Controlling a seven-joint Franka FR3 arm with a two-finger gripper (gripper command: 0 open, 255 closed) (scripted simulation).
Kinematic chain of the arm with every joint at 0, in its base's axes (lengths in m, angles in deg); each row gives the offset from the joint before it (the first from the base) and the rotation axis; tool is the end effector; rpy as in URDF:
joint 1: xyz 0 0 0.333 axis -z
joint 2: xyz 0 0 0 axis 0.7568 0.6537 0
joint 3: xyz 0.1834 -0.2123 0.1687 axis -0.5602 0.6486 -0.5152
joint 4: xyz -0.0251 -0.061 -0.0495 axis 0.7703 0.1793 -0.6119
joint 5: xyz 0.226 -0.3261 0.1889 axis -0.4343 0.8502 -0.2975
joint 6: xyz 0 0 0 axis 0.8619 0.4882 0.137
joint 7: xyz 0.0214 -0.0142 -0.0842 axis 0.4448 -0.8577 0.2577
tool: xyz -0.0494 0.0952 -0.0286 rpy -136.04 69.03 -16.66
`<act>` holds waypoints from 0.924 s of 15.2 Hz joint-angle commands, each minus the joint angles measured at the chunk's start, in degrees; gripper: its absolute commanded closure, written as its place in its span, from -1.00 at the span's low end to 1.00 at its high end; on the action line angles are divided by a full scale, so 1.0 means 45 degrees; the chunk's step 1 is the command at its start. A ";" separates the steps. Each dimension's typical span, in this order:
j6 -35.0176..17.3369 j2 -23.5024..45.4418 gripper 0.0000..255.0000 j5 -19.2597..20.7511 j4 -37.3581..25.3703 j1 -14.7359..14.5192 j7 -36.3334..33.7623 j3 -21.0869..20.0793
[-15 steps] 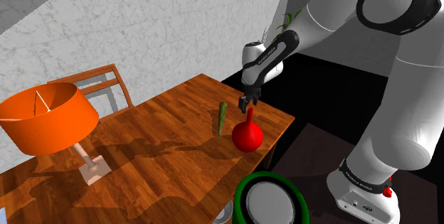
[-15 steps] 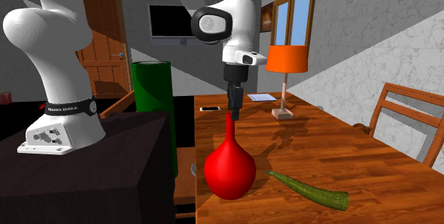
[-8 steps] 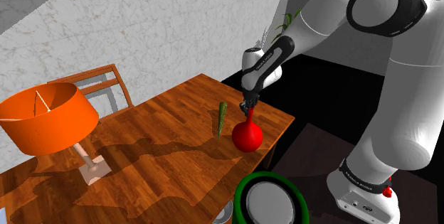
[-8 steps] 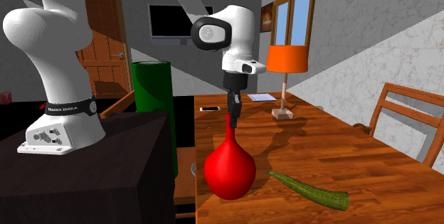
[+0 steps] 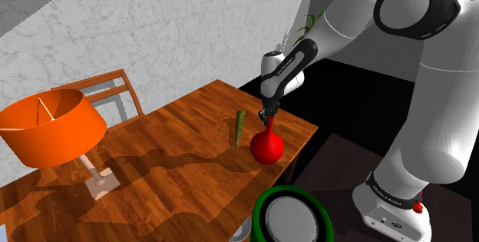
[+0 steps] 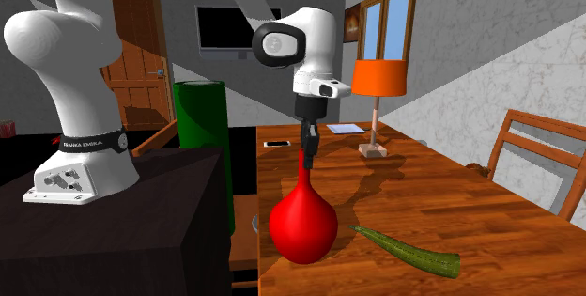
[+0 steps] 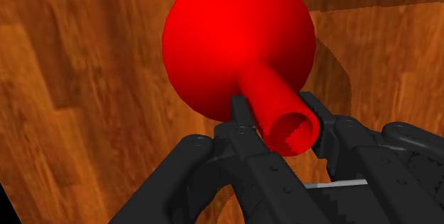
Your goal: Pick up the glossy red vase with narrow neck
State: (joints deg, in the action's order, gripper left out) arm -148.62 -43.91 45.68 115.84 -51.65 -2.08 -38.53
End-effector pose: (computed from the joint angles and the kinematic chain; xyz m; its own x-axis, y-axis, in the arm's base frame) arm 0.5351 -0.0457 0.1831 0.9980 -0.0308 -0.0547 -0.0306 -0.9995 0.0057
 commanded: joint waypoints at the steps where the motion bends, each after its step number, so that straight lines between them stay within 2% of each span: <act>1: 0.0164 -0.0153 1.00 0.0038 0.0008 -0.0011 -0.0025 0.0019; 14: 0.2277 -0.2035 1.00 0.0447 -0.0241 -0.0100 -0.0300 0.0151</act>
State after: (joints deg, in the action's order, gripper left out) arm -139.11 -52.25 47.53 114.73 -52.02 -3.22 -37.84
